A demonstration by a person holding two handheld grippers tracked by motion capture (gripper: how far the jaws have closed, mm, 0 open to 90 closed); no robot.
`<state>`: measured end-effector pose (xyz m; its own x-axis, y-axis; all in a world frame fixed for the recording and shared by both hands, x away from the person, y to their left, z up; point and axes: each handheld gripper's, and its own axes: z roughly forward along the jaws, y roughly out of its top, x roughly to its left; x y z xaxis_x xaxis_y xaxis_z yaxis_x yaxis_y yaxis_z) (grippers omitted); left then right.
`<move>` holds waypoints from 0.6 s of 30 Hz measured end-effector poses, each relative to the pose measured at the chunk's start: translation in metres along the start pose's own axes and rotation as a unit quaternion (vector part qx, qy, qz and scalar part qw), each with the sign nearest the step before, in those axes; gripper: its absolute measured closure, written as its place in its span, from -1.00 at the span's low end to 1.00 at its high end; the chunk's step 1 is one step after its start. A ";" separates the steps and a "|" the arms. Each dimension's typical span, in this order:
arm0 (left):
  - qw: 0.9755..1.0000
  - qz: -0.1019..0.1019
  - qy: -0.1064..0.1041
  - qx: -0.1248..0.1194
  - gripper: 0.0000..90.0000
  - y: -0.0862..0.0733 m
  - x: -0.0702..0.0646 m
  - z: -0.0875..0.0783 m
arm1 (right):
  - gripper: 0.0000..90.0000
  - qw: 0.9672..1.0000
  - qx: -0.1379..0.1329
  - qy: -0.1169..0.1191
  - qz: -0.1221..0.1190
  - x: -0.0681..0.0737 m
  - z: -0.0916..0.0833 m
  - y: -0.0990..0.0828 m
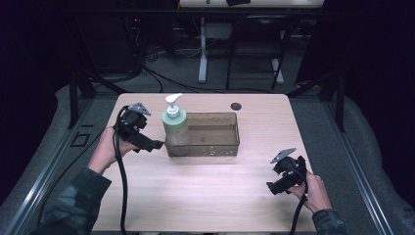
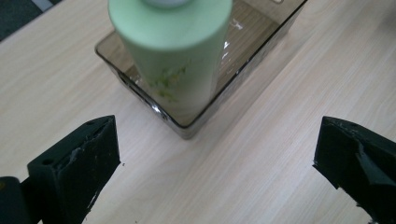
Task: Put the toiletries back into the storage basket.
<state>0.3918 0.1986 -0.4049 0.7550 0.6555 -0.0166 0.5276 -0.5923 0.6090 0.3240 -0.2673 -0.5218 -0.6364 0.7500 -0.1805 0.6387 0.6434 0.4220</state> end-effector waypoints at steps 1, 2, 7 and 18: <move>1.000 -0.005 0.000 0.001 -1.00 -0.005 0.000 0.003 | -1.00 1.000 -0.001 0.000 0.000 0.000 0.000 0.000; 1.000 -0.007 0.000 0.002 -1.00 -0.009 0.000 0.005 | -1.00 1.000 -0.001 0.002 0.002 0.000 0.000 0.000; 1.000 -0.016 0.004 0.010 -1.00 -0.028 0.001 0.015 | -1.00 1.000 0.001 0.000 0.001 -0.001 0.001 0.000; 0.999 -0.035 0.009 0.020 -1.00 -0.049 0.005 0.032 | -1.00 1.000 0.002 0.001 0.008 -0.002 0.001 -0.002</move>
<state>0.3818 0.2159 -0.4603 0.7090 0.7038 -0.0446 0.5943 -0.5622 0.5752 0.3242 -0.2696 -0.5228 -0.6267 0.7603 -0.1709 0.6513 0.6315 0.4207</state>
